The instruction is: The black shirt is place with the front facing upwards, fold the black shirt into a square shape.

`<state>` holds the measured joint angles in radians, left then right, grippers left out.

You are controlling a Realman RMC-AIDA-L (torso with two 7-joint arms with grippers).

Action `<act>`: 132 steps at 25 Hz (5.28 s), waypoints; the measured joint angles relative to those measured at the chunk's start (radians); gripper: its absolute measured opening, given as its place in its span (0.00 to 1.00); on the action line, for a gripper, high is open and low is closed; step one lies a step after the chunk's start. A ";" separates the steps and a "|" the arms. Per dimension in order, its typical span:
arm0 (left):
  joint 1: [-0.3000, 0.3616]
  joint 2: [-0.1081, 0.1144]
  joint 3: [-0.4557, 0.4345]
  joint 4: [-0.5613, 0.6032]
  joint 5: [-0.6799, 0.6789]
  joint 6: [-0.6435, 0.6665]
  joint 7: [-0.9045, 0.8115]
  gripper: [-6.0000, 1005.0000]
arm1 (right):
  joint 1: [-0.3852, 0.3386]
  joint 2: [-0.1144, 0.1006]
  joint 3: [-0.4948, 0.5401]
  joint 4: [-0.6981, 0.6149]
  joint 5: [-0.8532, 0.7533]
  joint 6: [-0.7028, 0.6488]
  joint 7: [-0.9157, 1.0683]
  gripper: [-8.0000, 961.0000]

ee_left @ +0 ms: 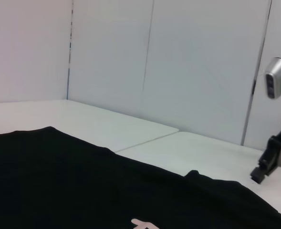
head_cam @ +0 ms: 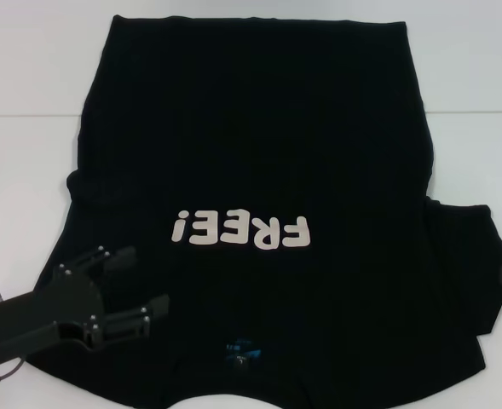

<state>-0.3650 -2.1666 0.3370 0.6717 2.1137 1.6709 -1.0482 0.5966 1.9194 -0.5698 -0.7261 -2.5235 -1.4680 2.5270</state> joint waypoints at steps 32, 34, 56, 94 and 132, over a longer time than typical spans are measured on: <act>0.009 0.001 -0.015 -0.001 -0.038 0.003 -0.007 0.92 | -0.021 -0.012 0.057 0.027 0.003 -0.082 0.033 0.76; 0.009 0.001 -0.015 -0.001 -0.038 0.003 -0.007 0.92 | -0.025 -0.014 0.056 0.027 0.003 -0.079 0.038 0.76; 0.009 -0.001 -0.012 -0.003 -0.038 -0.004 -0.007 0.92 | -0.003 -0.003 0.003 0.071 -0.009 0.016 0.044 0.75; 0.006 -0.001 -0.015 -0.003 -0.038 -0.005 -0.007 0.92 | 0.039 0.009 -0.010 0.093 -0.008 0.051 0.044 0.74; 0.011 -0.001 -0.019 -0.003 -0.038 -0.002 -0.007 0.92 | 0.020 -0.033 -0.027 0.036 -0.013 0.029 0.069 0.42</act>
<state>-0.3543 -2.1675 0.3176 0.6688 2.0755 1.6692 -1.0549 0.6168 1.8868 -0.5971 -0.6903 -2.5363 -1.4393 2.5959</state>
